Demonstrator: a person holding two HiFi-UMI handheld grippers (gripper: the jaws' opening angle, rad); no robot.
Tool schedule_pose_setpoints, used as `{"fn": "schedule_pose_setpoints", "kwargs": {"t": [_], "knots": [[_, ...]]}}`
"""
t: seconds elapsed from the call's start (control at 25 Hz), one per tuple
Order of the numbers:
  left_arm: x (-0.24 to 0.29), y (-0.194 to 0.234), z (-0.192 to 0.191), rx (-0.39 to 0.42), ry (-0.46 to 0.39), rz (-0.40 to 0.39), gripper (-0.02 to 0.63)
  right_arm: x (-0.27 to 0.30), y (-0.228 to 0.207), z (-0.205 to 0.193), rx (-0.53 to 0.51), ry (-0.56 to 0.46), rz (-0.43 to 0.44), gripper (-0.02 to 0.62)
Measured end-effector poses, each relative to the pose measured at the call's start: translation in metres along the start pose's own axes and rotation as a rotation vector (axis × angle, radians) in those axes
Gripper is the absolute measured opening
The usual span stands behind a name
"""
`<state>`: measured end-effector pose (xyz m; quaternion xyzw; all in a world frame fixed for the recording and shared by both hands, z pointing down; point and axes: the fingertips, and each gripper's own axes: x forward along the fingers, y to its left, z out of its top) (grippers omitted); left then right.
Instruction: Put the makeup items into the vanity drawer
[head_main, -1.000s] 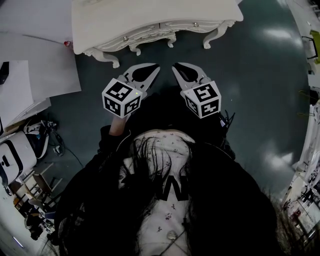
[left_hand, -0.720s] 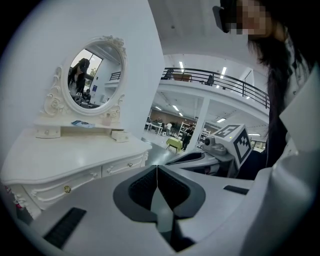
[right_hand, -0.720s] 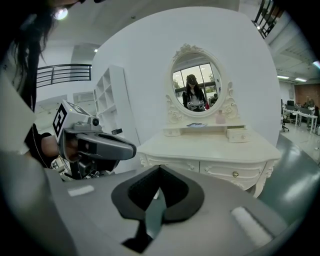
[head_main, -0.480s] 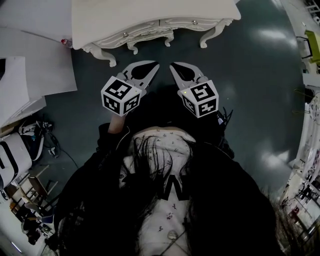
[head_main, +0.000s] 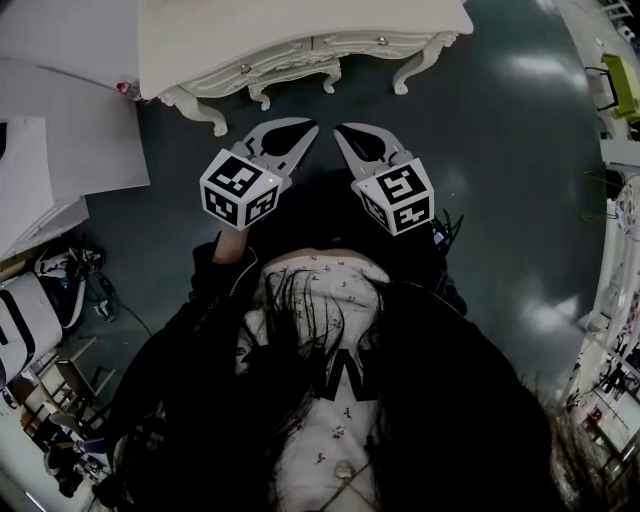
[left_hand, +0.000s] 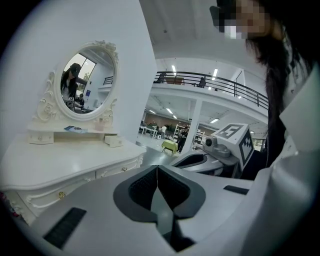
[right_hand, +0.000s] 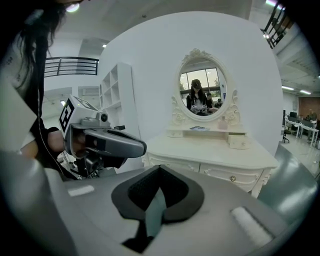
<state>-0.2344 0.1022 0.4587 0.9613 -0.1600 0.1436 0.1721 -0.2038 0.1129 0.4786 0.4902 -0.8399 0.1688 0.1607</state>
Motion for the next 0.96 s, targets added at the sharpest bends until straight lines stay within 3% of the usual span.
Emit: {"fn": "schedule_pose_setpoints", "kwargs": {"t": [0.96], "knots": [[-0.008,0.001,-0.003,0.016,0.003,-0.019,0.0,0.012,0.009,-0.002,-0.011,0.009,0.001,0.009]]}}
